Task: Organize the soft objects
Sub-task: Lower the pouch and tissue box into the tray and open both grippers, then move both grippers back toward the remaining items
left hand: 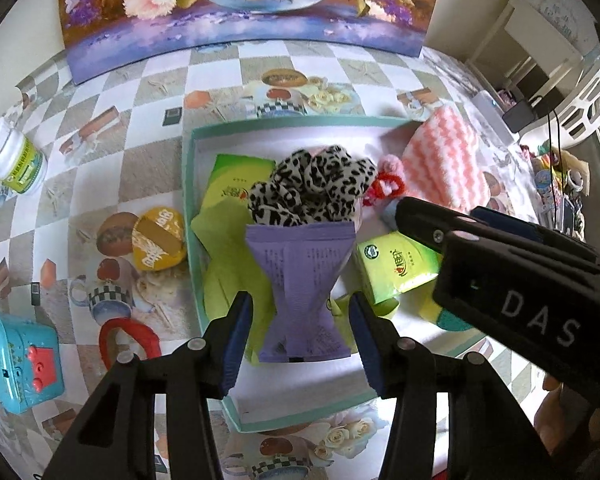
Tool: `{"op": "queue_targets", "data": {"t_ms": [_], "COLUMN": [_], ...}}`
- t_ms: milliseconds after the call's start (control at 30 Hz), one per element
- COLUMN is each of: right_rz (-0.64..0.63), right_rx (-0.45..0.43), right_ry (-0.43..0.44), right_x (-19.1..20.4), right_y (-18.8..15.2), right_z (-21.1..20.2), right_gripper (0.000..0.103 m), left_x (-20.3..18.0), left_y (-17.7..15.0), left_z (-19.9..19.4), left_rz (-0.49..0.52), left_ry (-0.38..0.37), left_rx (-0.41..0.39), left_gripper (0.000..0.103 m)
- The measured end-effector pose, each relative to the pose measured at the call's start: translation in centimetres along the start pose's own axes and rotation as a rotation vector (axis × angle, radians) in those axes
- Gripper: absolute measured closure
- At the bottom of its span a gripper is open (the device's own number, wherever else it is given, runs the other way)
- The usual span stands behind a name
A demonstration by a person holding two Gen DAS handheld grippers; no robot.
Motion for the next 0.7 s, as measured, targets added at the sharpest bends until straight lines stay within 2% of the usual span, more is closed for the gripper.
{"op": "queue_targets", "data": {"t_ms": [200,267,533,600,700], "right_rz": [-0.003,-0.002,-0.006,-0.009,-0.006], "right_rx": [-0.01,-0.008,0.012,0.016,0.019], "right_ry": [-0.005,-0.005,-0.023,-0.039,-0.07], "right_x": [0.1,0.1,0.2,0.2,0.2], "right_y": [0.0,0.0,-0.1,-0.1,-0.1], "right_z": [-0.3,-0.3,0.4,0.5,0.7], "right_gripper": [0.033,0.033,0.032,0.023,0.015], "left_x": [1.1,1.9,4.8,5.4,6.0], "left_y": [0.2,0.2,0.6,0.7,0.8], "left_z": [-1.0,-1.3,-1.9,-1.8,-1.7], "left_rz": [-0.03,-0.055,-0.149,-0.163,-0.178], "left_ry": [0.018,0.025,0.062,0.069,0.083], "left_rx": [-0.03,-0.04,-0.07,-0.072,-0.073], "left_gripper": [0.048,0.041,0.027,0.025,0.022]}}
Point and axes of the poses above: each gripper's, at about its wrist camera, not at the fingertips, and z roughly the way its jaws point, x to its left, y to its top, the point moved 4 cm from there along z, roughly the way its jaws point, and after that the axes turned 11 degrees about x, right-handed, at the moved point
